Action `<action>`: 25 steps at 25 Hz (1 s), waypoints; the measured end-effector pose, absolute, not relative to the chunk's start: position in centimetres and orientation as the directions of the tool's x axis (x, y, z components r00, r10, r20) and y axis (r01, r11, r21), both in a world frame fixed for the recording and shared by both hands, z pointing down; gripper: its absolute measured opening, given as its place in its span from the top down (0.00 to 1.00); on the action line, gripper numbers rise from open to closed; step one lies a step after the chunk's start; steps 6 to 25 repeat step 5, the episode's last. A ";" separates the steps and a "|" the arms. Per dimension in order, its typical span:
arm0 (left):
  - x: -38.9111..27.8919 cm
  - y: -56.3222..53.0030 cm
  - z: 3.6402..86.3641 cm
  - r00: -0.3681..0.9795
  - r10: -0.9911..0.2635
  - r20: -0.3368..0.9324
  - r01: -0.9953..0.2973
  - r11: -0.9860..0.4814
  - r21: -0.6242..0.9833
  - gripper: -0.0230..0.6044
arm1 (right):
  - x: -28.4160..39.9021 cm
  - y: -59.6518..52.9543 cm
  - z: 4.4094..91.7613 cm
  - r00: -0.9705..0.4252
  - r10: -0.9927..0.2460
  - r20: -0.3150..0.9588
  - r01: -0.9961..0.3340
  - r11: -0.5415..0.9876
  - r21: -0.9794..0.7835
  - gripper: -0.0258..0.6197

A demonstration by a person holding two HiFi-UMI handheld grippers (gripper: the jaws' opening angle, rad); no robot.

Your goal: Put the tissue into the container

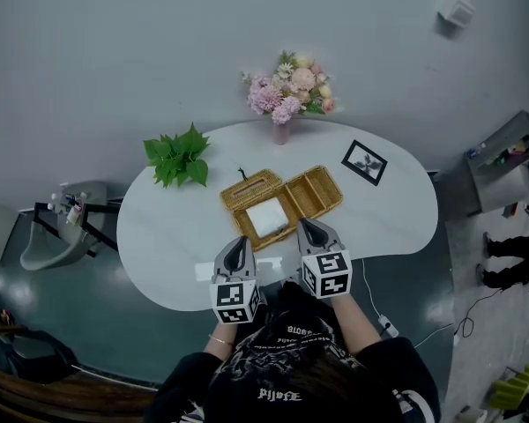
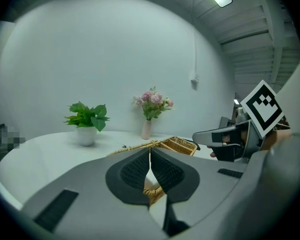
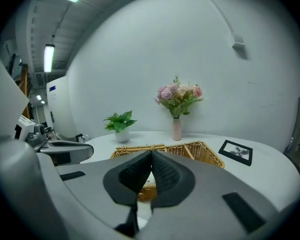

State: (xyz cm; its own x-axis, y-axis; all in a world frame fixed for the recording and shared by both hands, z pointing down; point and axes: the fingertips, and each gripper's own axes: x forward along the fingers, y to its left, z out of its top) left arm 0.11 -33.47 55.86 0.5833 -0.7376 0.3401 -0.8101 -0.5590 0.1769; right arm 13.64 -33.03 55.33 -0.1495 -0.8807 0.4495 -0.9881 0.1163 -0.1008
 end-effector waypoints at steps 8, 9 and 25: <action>0.4 -33.7 56.1 0.588 -0.733 0.342 -0.807 -0.560 0.187 0.92 | 13.8 -33.4 55.6 -0.148 -0.877 0.457 -0.989 0.120 -0.089 0.92; 0.4 -33.7 56.1 0.588 -0.733 0.342 -0.807 -0.560 0.187 0.92 | 13.8 -33.4 55.6 -0.148 -0.877 0.457 -0.989 0.120 -0.089 0.92; 0.4 -33.7 56.1 0.588 -0.733 0.342 -0.807 -0.560 0.187 0.92 | 13.8 -33.4 55.6 -0.148 -0.877 0.457 -0.989 0.120 -0.089 0.92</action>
